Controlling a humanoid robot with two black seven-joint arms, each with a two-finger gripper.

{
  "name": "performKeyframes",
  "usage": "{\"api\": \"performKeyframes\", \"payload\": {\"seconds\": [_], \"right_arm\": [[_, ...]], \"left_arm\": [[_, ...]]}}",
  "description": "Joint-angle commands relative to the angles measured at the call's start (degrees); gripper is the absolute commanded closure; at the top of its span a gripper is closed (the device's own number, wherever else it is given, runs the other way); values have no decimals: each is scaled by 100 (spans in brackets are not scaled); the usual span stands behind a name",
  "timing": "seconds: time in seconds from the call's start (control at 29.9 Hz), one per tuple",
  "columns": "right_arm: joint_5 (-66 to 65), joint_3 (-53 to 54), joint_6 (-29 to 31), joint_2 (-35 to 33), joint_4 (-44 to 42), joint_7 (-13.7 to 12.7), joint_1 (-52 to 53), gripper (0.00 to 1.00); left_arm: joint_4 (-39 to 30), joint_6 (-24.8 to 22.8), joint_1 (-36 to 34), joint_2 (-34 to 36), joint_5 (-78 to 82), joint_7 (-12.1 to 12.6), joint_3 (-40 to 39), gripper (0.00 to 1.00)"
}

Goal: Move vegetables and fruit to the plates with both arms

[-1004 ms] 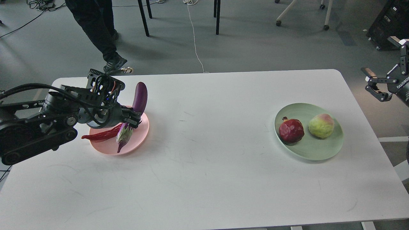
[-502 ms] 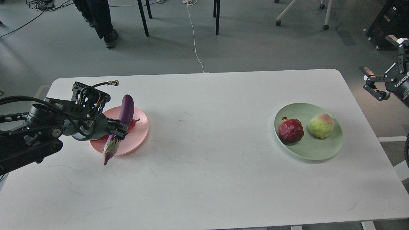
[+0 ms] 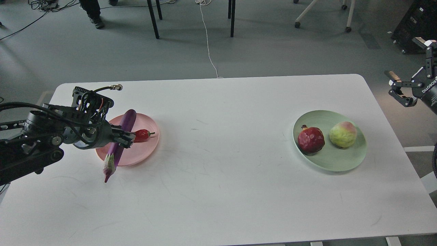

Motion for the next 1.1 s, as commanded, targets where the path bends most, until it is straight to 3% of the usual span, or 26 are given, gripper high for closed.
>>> {"api": "performKeyframes", "payload": {"seconds": [0.0,0.23,0.37,0.5,0.54,0.57,0.6,0.74,0.8,0.97,1.07], "right_arm": [[0,5,0,-7,0,0,14,2],[-17,154,9,2,-131,26,128,1],[-17,619,-17,98,-298,44,154,1],[-17,1077,-26,300,-658,44,163,1],[-17,1078,-26,300,-659,44,163,1],[-17,1304,-26,492,-911,27,172,1],[-17,1402,-35,581,-1062,27,181,1],[9,1605,-44,1046,-1537,-35,303,1],[26,1623,-122,1249,-1538,-53,383,1],[88,1842,-448,1469,-1582,-70,401,1],[97,2027,-474,1732,-1652,-149,392,1]], "left_arm": [[3,0,-9,2,-12,0,-269,36],[11,101,35,-86,-239,-70,-1463,17],[283,724,53,-130,-1274,-79,-1851,13],[828,1673,53,-341,-2725,-79,-1860,3],[829,1675,53,-341,-2728,-79,-1860,3],[1055,2188,53,-445,-3685,-79,-1860,2],[1144,2367,53,-498,-4112,-70,-1860,2],[1452,2553,53,-709,-5415,-149,-1904,2],[1470,2667,61,-885,-5732,-490,-2114,2],[1742,3116,439,-1350,-6146,-2115,-2545,2],[2259,3090,562,-1746,-6567,-2740,-2599,3]]}}
